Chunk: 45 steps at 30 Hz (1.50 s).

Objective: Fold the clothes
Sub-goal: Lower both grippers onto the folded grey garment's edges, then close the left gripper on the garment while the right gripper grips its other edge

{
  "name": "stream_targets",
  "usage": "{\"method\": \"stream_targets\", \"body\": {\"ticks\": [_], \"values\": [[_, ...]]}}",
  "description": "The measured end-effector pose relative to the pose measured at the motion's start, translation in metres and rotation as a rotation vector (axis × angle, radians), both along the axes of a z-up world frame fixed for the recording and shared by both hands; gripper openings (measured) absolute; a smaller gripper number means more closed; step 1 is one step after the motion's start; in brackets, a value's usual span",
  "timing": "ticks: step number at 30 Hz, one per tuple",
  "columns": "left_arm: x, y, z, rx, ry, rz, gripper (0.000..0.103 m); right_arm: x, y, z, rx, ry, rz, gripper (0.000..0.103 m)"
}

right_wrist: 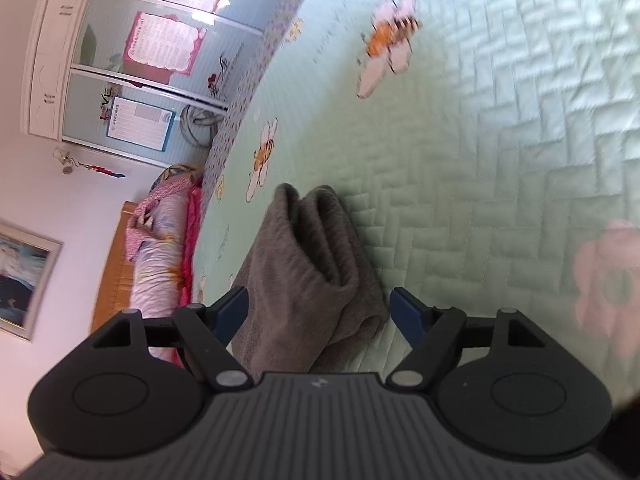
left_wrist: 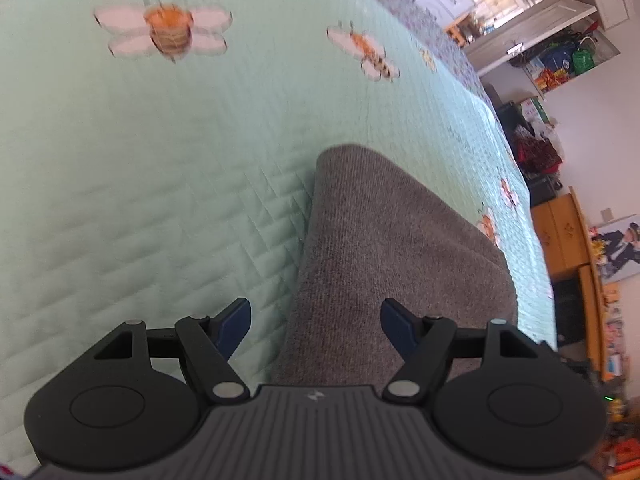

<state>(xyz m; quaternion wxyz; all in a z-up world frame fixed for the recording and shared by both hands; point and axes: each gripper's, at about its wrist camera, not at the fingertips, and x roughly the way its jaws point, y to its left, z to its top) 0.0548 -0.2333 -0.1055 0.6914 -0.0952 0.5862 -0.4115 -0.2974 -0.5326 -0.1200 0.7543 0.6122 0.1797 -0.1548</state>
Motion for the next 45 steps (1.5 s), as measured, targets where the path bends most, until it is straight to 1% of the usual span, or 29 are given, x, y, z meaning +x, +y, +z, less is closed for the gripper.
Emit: {"method": "stream_targets", "body": {"ticks": [3, 7, 10, 13, 15, 16, 18, 19, 20, 21, 22, 23, 24, 27, 29, 33, 38, 42, 45], "values": [[0.008, -0.01, -0.01, 0.004, 0.037, -0.042, 0.074, 0.013, -0.011, -0.011, 0.015, 0.007, 0.036, 0.079], [0.021, -0.023, -0.024, -0.02, 0.113, -0.046, 0.075, 0.028, -0.027, -0.018, 0.03, 0.012, 0.1, 0.079], [0.029, -0.035, -0.03, -0.052, 0.16, -0.072, 0.08, 0.046, -0.034, -0.023, 0.051, 0.01, 0.149, 0.079], [0.033, -0.047, -0.034, -0.088, 0.195, -0.105, 0.092, 0.064, -0.038, -0.029, 0.077, 0.0, 0.212, 0.079], [0.034, -0.051, -0.037, -0.124, 0.21, -0.123, 0.091, 0.075, -0.038, -0.029, 0.082, -0.002, 0.243, 0.08], [0.034, -0.053, -0.039, -0.134, 0.212, -0.126, 0.088, 0.079, -0.038, -0.029, 0.083, -0.002, 0.254, 0.08], [0.03, -0.055, -0.04, -0.129, 0.188, -0.128, 0.081, 0.083, -0.037, -0.027, 0.084, 0.003, 0.262, 0.079], [0.029, -0.054, -0.04, -0.124, 0.177, -0.126, 0.073, 0.083, -0.037, -0.027, 0.082, 0.007, 0.262, 0.078], [0.028, -0.053, -0.039, -0.118, 0.168, -0.123, 0.064, 0.082, -0.036, -0.026, 0.076, 0.011, 0.258, 0.076], [0.029, -0.051, -0.039, -0.115, 0.166, -0.118, 0.06, 0.081, -0.035, -0.025, 0.069, 0.016, 0.254, 0.069], [0.03, -0.049, -0.039, -0.114, 0.168, -0.112, 0.052, 0.078, -0.034, -0.024, 0.065, 0.018, 0.247, 0.066], [0.032, -0.045, -0.04, -0.119, 0.176, -0.105, 0.046, 0.075, -0.033, -0.025, 0.067, 0.015, 0.235, 0.059], [0.033, -0.043, -0.041, -0.128, 0.185, -0.099, 0.044, 0.071, -0.031, -0.025, 0.067, 0.011, 0.224, 0.054], [0.032, -0.042, -0.035, -0.13, 0.168, -0.1, 0.04, 0.066, -0.024, -0.023, 0.044, -0.001, 0.201, 0.05], [0.031, -0.044, -0.028, -0.136, 0.15, -0.107, 0.034, 0.064, -0.019, -0.017, 0.022, 0.001, 0.188, 0.048], [0.026, -0.053, -0.013, -0.15, 0.121, -0.134, 0.031, 0.058, -0.013, -0.001, -0.025, -0.009, 0.171, 0.045], [0.009, -0.077, 0.003, -0.167, 0.112, -0.183, 0.031, 0.03, -0.011, 0.021, -0.073, -0.037, 0.124, 0.045], [-0.016, -0.116, 0.023, -0.175, 0.093, -0.263, 0.031, -0.008, -0.019, 0.039, -0.1, -0.052, 0.063, 0.045], [-0.045, -0.163, 0.038, -0.178, 0.068, -0.335, 0.032, -0.047, -0.032, 0.051, -0.122, -0.068, -0.011, 0.045]]}}
